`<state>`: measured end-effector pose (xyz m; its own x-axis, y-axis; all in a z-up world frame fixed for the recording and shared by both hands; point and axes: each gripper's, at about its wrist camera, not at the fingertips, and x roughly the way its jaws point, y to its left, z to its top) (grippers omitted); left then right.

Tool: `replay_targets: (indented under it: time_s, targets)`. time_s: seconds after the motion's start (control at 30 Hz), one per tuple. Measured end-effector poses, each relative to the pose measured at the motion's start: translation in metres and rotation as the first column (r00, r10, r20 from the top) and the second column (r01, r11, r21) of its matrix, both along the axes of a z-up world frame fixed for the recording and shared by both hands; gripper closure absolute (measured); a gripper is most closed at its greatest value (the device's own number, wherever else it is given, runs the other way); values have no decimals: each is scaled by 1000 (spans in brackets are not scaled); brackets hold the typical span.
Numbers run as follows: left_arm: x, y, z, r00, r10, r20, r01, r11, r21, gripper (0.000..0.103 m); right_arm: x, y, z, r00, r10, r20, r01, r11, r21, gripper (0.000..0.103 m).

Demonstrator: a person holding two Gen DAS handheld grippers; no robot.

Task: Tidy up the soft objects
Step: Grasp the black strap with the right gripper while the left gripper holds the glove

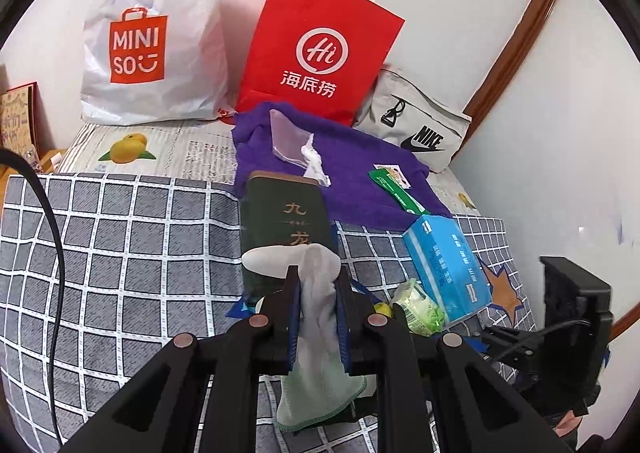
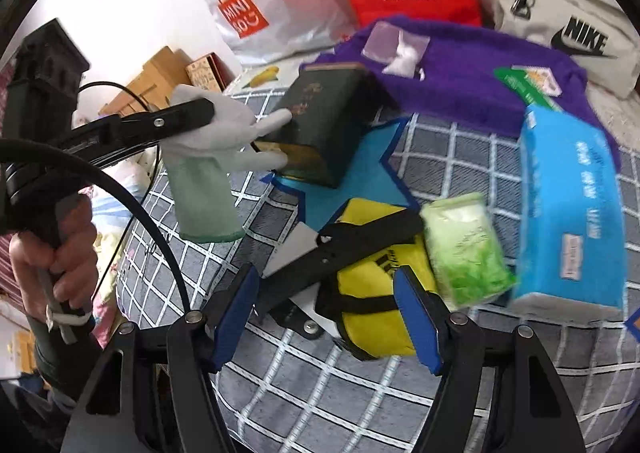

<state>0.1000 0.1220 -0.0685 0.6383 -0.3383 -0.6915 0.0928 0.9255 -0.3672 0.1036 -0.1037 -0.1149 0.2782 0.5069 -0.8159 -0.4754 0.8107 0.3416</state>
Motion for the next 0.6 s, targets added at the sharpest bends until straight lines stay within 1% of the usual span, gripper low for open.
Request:
replay_targets:
  time_s: [0.1, 0.2, 0.27, 0.33, 0.37, 0.4, 0.43, 0.5, 0.6]
  targets:
    - [0, 7, -3, 1000, -4, -6, 4, 1000, -15, 88, 7, 10, -8, 999, -11, -34, 10, 1000, -14, 33]
    - [1, 14, -7, 1000, -8, -11, 8, 999, -53, 88, 13, 21, -15, 999, -17, -48, 15, 999, -36, 33]
    - [1, 17, -8, 1000, -6, -13, 6, 998, -56, 88, 15, 27, -19, 999, -24, -36, 22, 998, -56, 43]
    - [0, 22, -8, 1000, -1, -13, 0, 998, -58, 88, 15, 32, -21, 1000, -23, -4, 22, 995, -92, 70]
    - [0, 23, -8, 1000, -1, -12, 1, 998, -61, 88, 14, 34, -20, 1000, -15, 22, 18, 992, -126, 74]
    - [-1, 25, -8, 1000, -2, -12, 2, 998, -67, 88, 13, 33, -18, 999, -6, 37, 11, 990, -144, 81]
    - [-2, 26, -8, 1000, -3, -10, 3, 997, -72, 88, 12, 30, -15, 999, 8, 40, -2, 990, -140, 83]
    - [-2, 27, -8, 1000, -5, -7, 4, 997, -78, 88, 11, 23, -9, 999, 14, 35, -10, 994, -111, 83]
    - [-3, 26, -10, 1000, -11, -8, 11, 997, -82, 88, 11, 13, -2, 999, 5, 31, -2, 995, -95, 83]
